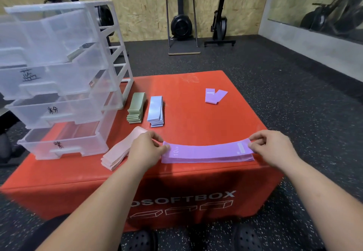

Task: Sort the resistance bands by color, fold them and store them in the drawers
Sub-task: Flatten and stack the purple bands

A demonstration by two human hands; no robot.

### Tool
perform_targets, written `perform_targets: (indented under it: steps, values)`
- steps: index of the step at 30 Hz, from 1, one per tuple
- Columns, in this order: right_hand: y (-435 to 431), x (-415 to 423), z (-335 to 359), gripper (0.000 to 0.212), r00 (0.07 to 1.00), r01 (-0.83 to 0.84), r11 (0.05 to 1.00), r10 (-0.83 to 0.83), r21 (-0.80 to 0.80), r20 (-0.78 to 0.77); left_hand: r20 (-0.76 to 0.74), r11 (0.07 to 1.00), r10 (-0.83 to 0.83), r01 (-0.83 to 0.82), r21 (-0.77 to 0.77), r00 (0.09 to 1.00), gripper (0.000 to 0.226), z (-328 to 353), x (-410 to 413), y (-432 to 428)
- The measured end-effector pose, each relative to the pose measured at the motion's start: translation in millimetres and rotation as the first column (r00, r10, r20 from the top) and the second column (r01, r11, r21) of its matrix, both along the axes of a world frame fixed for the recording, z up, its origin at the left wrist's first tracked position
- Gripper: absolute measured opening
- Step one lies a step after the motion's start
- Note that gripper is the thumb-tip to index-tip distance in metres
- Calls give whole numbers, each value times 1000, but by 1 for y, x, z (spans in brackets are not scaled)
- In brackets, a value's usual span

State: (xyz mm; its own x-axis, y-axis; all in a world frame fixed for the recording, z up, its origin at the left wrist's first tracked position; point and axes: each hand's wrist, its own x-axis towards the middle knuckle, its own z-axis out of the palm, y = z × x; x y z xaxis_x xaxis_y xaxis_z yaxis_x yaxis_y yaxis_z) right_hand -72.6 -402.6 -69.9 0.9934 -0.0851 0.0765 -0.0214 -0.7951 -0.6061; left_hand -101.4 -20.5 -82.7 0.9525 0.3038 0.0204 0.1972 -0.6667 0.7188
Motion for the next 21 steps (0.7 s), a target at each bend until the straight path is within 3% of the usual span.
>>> perform_targets:
  steps: [12, 17, 21]
  values:
    - [11, 4, -12, 16, 998, -58, 981, 58, -188, -4, 25, 949, -51, 40, 312, 998, 29, -9, -1, -3]
    - [6, 10, -9, 33, 995, -100, 971, 101, -218, -8, 40, 927, -97, 75, 366, 995, 36, -3, 2, -1]
    - [-6, 11, -1, 53, 958, -286, 932, 285, -221, -37, 86, 925, -241, 202, 322, 967, 38, 5, 5, 6]
